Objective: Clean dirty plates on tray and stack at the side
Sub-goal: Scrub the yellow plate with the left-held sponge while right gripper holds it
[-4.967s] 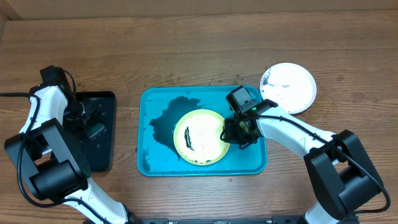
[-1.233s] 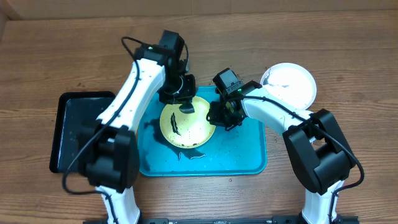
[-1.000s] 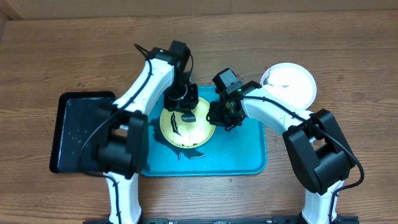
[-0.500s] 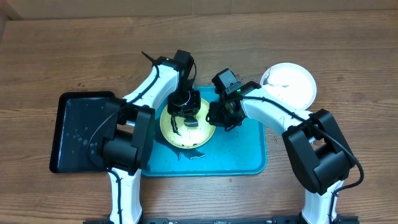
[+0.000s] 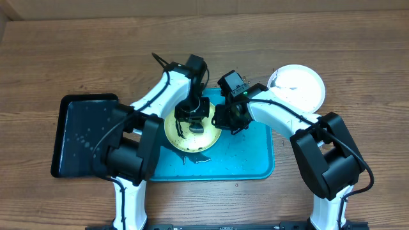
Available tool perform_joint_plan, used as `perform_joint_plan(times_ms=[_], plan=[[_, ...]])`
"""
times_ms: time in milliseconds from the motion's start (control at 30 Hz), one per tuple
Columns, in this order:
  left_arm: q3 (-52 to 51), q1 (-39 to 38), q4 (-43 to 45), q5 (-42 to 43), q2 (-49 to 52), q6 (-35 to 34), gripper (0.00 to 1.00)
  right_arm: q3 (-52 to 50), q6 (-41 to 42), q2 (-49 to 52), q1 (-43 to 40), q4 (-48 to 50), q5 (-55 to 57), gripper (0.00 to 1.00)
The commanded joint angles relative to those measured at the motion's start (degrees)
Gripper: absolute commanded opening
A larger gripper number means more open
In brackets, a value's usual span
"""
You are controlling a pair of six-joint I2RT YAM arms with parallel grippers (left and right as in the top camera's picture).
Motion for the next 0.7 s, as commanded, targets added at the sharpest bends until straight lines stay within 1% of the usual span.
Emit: perform_joint_plan(times_ms=[0,167,300,433,467,533,567,600,667], plan=[[-1.4,-0.8,-1.5,-5.3,-1.8,-1.7,0.04,-0.7,0.5,2.4,0.2,-0.2,4.9,0.04],[-1.5,-0.4,-4.5,-4.6,-2.0,-1.8,0.04,-0.7,0.5,2.4,0.2,-0.2,5.0,0.04],[-1.6,-0.5,-4.8,-1.6,-4.0,-1.4,0.04,-0.7,0.5,2.4,0.2,-0.2,5.0,0.04],[-1.6,-0.4,-5.0,-1.9,-5.8,-0.9,0.04,-0.7,0.5,2.4,0.2,-0.2,5.0,0.04],[-1.6,-0.3,-5.4,-1.8,-5.8,-0.9,0.06,-0.7,0.5,2.4,0.2,-0.2,5.0,0.04],[-1.8,-0.1,-5.9,-1.8,-5.7,-0.9,0.21,-0.7,0.5,2.4,0.2,0.0,5.0,0.04],[-2.0,-0.1,-5.9,-1.8,-5.7,-0.9,0.48,-0.7,0.5,2.4,0.2,0.0,5.0,0.04],[-2.1,-0.1,-6.0,-1.7,-5.7,-0.5,0.6,-0.7,0.5,2.4,0.2,0.0,5.0,0.04],[-2.2,-0.1,-6.0,-1.8,-5.7,0.2,0.6,-0.7,0.5,2.4,0.2,0.0,5.0,0.04]])
